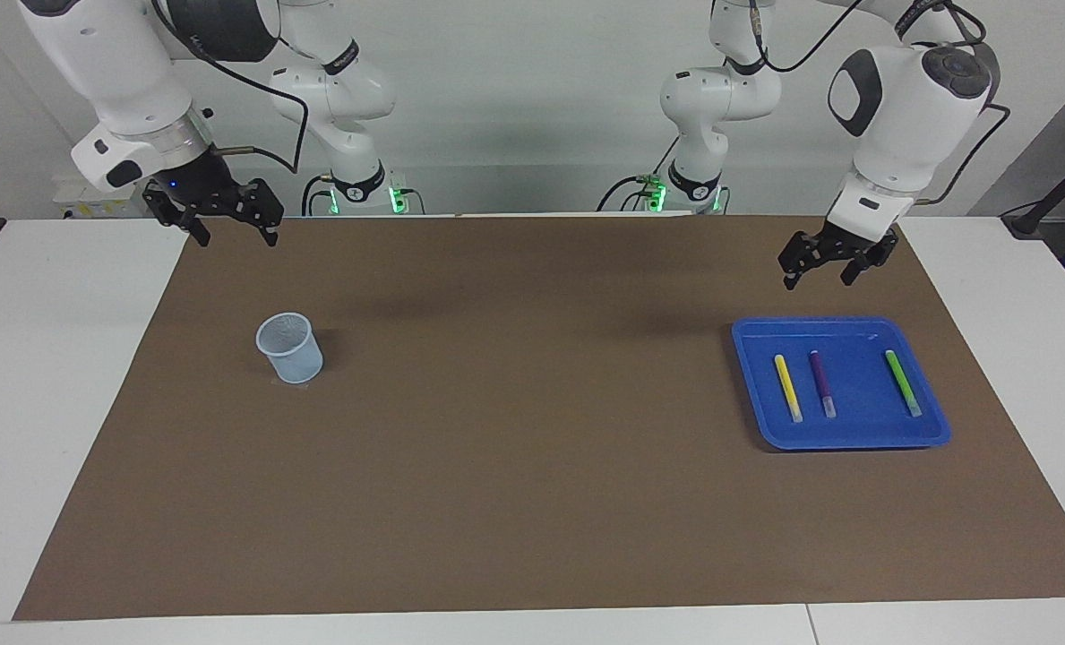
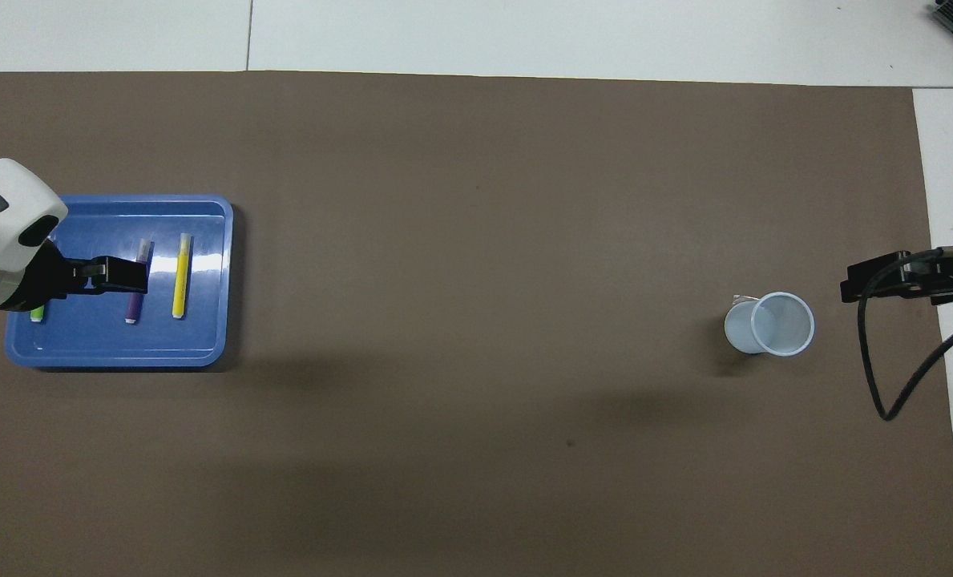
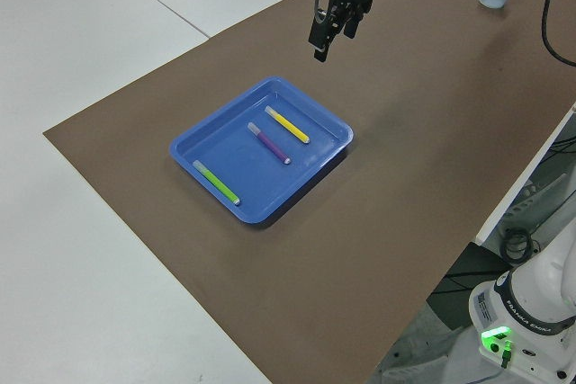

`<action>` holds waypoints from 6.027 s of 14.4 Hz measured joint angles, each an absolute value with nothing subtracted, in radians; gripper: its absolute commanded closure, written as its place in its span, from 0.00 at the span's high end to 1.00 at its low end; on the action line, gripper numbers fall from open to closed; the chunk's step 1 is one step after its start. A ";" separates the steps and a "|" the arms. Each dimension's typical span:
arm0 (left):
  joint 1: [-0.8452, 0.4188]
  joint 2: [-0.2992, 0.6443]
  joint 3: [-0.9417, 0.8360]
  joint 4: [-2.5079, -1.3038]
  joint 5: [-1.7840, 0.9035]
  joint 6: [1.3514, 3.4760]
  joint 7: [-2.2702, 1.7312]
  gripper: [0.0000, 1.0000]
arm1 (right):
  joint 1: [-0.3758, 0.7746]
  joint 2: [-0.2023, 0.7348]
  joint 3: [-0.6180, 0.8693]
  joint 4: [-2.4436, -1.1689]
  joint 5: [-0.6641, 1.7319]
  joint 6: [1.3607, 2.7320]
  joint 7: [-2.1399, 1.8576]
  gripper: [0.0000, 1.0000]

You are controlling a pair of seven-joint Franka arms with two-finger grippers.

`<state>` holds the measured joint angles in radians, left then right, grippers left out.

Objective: Transfer and insert pens with both arms
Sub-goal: 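Reach the left gripper down and grasp the yellow pen in the tray, then lift the yellow pen with the left gripper while the right gripper approaches, then grasp the yellow pen tip with the right gripper, open the left gripper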

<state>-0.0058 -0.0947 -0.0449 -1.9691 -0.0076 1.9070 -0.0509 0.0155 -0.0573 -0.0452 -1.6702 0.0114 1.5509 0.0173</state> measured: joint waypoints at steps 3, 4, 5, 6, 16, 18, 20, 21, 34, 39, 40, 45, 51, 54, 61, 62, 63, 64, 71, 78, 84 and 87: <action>-0.006 -0.057 -0.044 -1.988 -0.008 1.945 -0.051 1.00 | 0.016 -0.057 -0.045 -1.670 0.011 1.551 0.017 1.00; -0.006 -0.040 -0.044 -1.989 -0.008 1.961 -0.051 1.00 | 0.016 -0.057 -0.045 -1.670 0.011 1.551 0.017 1.00; -0.006 -0.023 -0.043 -1.990 -0.008 1.978 -0.051 1.00 | 0.016 -0.057 -0.045 -1.670 0.011 1.551 0.017 1.00; -0.006 -0.006 -0.043 -1.990 -0.008 1.993 -0.051 1.00 | 0.016 -0.057 -0.045 -1.670 0.011 1.551 0.017 1.00; -0.004 0.109 -0.039 -2.017 -0.008 2.149 -0.051 1.00 | 0.016 -0.057 -0.045 -1.670 0.011 1.551 0.017 1.00; -0.004 0.151 -0.039 -2.021 -0.008 2.201 -0.051 1.00 | 0.016 -0.057 -0.045 -1.670 0.011 1.551 0.017 1.00; -0.004 0.195 -0.038 -2.022 -0.008 2.242 -0.046 1.00 | 0.016 -0.057 -0.045 -1.670 0.011 1.551 0.017 1.00; -0.004 0.210 -0.038 -2.021 -0.008 2.253 -0.040 0.99 | 0.016 -0.057 -0.045 -1.670 0.011 1.551 0.017 1.00; 0.031 0.311 -0.038 -2.021 -0.008 2.378 0.011 0.81 | 0.084 -0.071 -0.021 -1.719 0.014 1.599 0.017 1.00; 0.031 0.317 -0.038 -2.020 -0.008 2.388 0.012 0.21 | 0.085 -0.091 -0.021 -1.774 0.066 1.680 0.046 1.00; 0.031 0.315 -0.039 -2.019 -0.008 2.389 0.012 0.06 | 0.085 -0.092 -0.021 -1.780 0.101 1.697 0.072 1.00; 0.031 0.313 -0.042 -2.018 -0.008 2.388 0.012 0.00 | 0.100 -0.092 -0.018 -1.801 0.253 1.745 0.269 1.00; 0.033 0.313 -0.038 -1.974 -0.008 2.279 0.012 0.00 | 0.142 -0.095 -0.017 -1.811 0.360 1.749 0.403 1.00; 0.032 0.304 -0.040 -1.891 -0.020 2.145 0.007 0.00 | 0.210 -0.097 -0.015 -1.842 0.396 1.836 0.528 1.00; 0.015 0.203 -0.060 -1.832 -0.144 1.981 -0.269 0.00 | 0.299 -0.097 -0.013 -1.952 0.563 2.068 0.618 1.00; 0.011 0.188 -0.061 -1.832 -0.178 1.964 -0.335 0.00 | 0.300 -0.097 -0.013 -1.954 0.573 2.078 0.631 1.00; 0.007 0.175 -0.062 -1.832 -0.208 1.944 -0.403 0.00 | 0.300 -0.097 -0.013 -1.955 0.581 2.091 0.654 1.00; 0.002 0.162 -0.063 -1.832 -0.230 1.918 -0.473 0.00 | 0.304 -0.097 -0.013 -1.956 0.599 2.109 0.676 1.00; -0.071 0.116 -0.067 -1.837 -0.429 1.869 -0.979 0.00 | 0.472 -0.077 -0.011 -1.975 0.639 2.286 0.864 1.00; -0.075 0.030 -0.067 -1.960 -0.678 1.861 -1.130 0.00 | 0.666 0.028 -0.010 -1.992 0.642 2.541 0.868 1.00; -0.102 -0.038 -0.069 -2.050 -0.756 1.861 -1.198 0.00 | 0.760 0.105 -0.010 -1.955 0.662 2.686 0.869 1.00; -0.102 -0.060 -0.069 -2.066 -0.776 1.861 -1.232 0.00 | 0.760 0.115 -0.015 -1.930 0.662 2.686 0.869 0.99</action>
